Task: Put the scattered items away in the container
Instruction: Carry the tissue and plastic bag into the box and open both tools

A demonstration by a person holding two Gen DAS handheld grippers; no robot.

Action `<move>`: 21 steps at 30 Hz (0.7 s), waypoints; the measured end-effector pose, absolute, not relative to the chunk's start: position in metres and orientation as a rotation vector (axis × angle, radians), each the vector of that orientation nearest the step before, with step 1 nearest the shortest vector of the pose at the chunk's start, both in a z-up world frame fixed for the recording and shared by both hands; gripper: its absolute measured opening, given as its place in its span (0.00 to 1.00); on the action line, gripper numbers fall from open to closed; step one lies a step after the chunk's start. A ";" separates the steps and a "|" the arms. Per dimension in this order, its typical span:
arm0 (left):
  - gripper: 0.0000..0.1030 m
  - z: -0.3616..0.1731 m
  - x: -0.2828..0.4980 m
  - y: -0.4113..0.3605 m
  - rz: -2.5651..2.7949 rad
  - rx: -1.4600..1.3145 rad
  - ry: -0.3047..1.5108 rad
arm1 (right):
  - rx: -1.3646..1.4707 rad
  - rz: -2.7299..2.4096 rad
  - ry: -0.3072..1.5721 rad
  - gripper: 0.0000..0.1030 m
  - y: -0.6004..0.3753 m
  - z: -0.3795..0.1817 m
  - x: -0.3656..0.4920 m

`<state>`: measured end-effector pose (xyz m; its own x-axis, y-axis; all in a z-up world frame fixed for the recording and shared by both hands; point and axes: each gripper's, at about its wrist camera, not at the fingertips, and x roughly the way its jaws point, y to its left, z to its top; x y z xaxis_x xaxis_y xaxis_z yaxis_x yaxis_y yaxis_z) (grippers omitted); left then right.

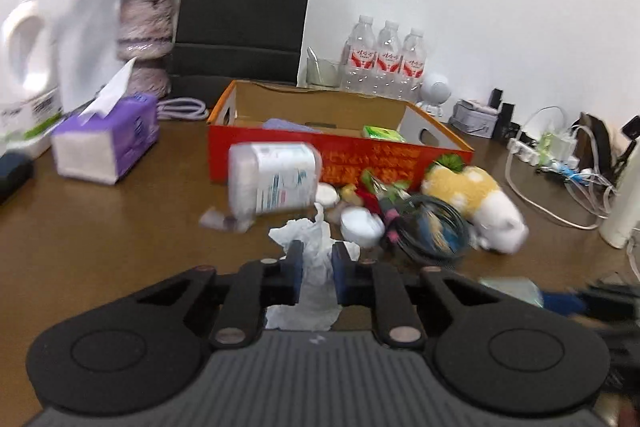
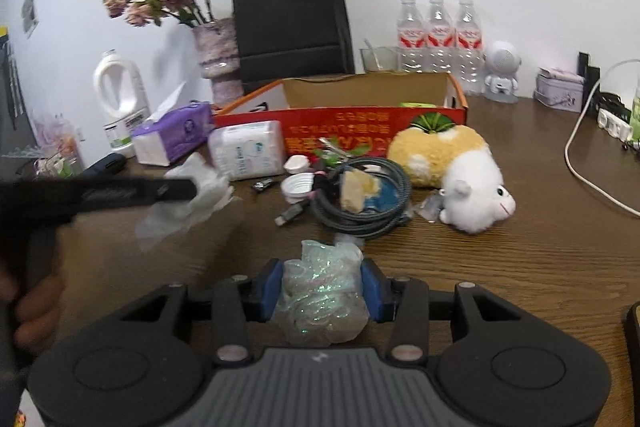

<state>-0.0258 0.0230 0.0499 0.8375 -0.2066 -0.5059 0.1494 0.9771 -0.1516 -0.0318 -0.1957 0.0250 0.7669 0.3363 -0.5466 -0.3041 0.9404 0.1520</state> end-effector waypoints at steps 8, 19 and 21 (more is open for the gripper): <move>0.15 0.038 -0.089 0.016 -0.202 -0.115 0.575 | 0.033 0.392 0.573 0.40 -0.184 0.029 -0.070; 0.15 0.052 -0.131 0.008 -0.172 -0.094 0.456 | 0.035 0.360 0.484 0.40 -0.193 0.034 -0.110; 0.15 0.053 -0.130 0.010 -0.175 -0.098 0.450 | 0.041 0.353 0.463 0.40 -0.194 0.037 -0.110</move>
<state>-0.1296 0.0100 0.0532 0.8859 -0.1899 -0.4232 0.1466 0.9802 -0.1329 -0.1101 -0.1943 0.0370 0.8350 0.3428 -0.4304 -0.3243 0.9385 0.1184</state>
